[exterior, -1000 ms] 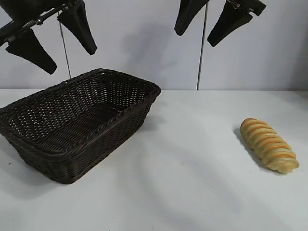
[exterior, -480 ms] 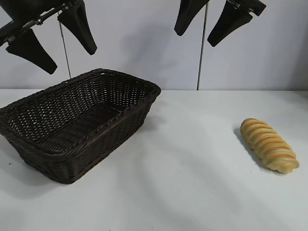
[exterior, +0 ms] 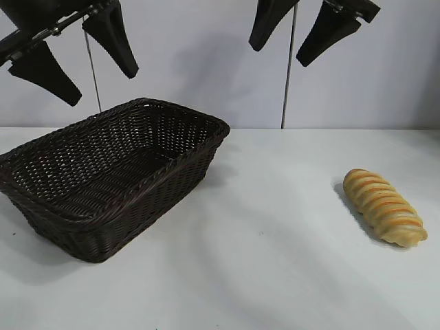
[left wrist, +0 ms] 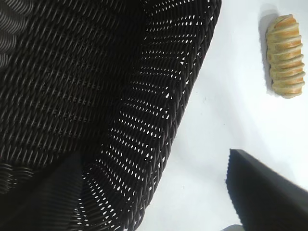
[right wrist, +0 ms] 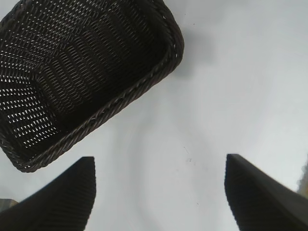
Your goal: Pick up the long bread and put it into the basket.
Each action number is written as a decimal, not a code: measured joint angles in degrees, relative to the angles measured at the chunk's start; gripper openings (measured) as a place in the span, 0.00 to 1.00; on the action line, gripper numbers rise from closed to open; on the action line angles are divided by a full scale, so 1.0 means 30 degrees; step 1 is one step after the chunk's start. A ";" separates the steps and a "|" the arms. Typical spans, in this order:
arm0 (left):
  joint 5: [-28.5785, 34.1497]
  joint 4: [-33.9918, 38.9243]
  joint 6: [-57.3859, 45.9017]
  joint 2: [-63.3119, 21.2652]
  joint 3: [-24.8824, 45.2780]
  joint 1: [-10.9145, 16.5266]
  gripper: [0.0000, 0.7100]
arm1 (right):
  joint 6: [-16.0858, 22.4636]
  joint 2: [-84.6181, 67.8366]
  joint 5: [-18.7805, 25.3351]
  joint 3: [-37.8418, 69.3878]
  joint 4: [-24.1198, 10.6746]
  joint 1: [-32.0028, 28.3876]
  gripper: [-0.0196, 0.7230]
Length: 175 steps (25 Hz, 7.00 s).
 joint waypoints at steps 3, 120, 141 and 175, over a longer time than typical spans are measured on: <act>0.0000 0.0000 0.0000 0.0000 0.0000 0.0000 0.84 | 0.0000 0.0000 0.0000 0.0000 0.0000 0.0000 0.75; -0.6855 0.2116 -1.3796 -0.0738 0.9309 0.1221 0.84 | 0.0000 0.0000 0.0021 0.0000 0.0007 0.0000 0.75; -0.7813 0.1758 -1.3729 0.0273 0.9309 0.1240 0.32 | 0.0000 0.0000 0.0039 0.0000 0.0007 0.0000 0.75; -0.2051 -0.0801 -0.5417 -0.0295 0.5767 0.2804 0.14 | 0.0000 0.0000 0.0019 0.0000 0.0007 0.0000 0.75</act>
